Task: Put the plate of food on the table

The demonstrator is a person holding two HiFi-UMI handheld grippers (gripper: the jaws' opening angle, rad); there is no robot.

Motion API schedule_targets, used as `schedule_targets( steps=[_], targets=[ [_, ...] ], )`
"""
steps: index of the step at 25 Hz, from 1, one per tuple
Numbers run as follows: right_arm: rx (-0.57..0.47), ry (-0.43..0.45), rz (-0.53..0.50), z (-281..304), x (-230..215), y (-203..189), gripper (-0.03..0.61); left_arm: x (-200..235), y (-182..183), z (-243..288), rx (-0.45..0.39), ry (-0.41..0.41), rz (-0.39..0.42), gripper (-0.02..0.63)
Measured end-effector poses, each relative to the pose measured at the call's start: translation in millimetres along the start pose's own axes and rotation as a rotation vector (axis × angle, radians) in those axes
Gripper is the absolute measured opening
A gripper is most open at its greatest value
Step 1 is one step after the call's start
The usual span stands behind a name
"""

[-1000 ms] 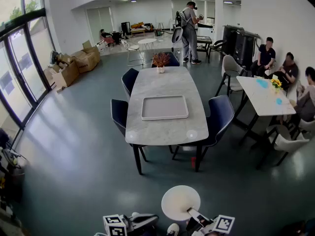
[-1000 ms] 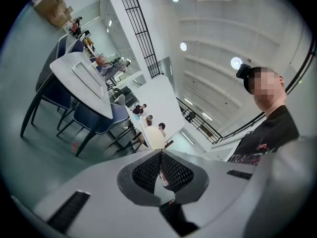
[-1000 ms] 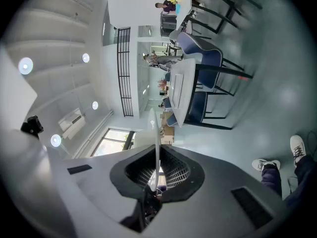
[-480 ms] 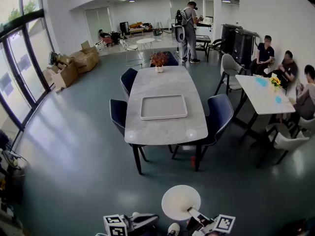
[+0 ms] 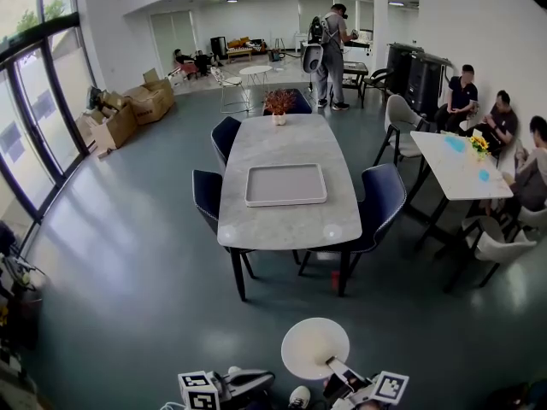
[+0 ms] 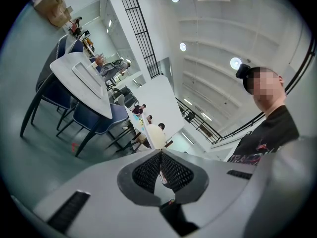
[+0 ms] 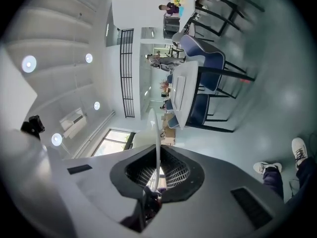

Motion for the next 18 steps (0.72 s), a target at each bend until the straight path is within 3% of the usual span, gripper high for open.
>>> schedule_targets(
  steps=[5, 10, 18],
  targets=[
    [-0.004, 0.016, 0.039, 2.5, -0.3, -0.1, 0.026, 1.3, -2.1, -5.1, -0.007, 0.013, 0.000, 0.006],
    [0.006, -0.022, 0.061, 1.2, -7.8, 0.0, 0.026, 2.6, -5.2, -7.4, -0.014, 0.018, 0.002, 0.006],
    [0.003, -0.020, 0.050, -2.9, -4.1, 5.6, 0.026, -8.4, 4.4, 6.9, 0.052, 0.036, 0.069, 0.006]
  ],
)
Point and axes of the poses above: the fingertips, and each gripper's own axes: z forward along the fingers, x to its left, y out of its top, the point moved 5 cm from there along -z, backward along the fingers, and after that the axes turned 9 degrees about -y, right-handed, at the moved point
